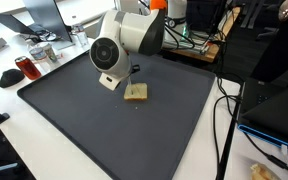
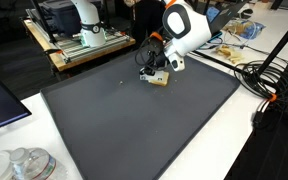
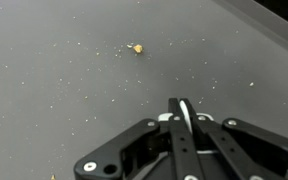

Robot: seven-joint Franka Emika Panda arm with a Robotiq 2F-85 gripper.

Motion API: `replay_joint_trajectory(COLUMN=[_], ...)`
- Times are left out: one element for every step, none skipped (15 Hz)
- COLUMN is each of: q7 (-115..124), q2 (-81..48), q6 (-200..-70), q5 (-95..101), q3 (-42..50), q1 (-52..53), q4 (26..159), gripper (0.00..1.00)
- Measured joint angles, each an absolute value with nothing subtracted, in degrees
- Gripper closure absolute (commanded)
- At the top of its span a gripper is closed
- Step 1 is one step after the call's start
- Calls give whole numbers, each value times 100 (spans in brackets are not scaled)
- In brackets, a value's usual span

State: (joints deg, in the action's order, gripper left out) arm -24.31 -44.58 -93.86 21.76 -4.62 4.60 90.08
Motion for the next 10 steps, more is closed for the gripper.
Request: replay_joint_trajectory(q7=[-2431,-2431,-2431,-2431,-2431,-2431,-2431,-2431,-2431,-2431], q2=[-4450,-4436,-4419,-4399,-4381,-4360,-4330,-4299,-4268,-4238], q6=[-9386,-9386,-9386,-9386,-9387,-9393,-9411,-9443,-9475,-9515], q5=[2176,2176,2176,2177,2177,2177,2177,2177,2177,2177], q3=[-462,-462,-462,-461,-459,-458,-457,-457,-457,-457], q1=[461,460,460,460,457,450,439,424,407,389], q4=[9023,9050,9085,9127,9166,9208,9261,9318,9375,9430], gripper=[99,99,99,99,99,99,99,99,99,99])
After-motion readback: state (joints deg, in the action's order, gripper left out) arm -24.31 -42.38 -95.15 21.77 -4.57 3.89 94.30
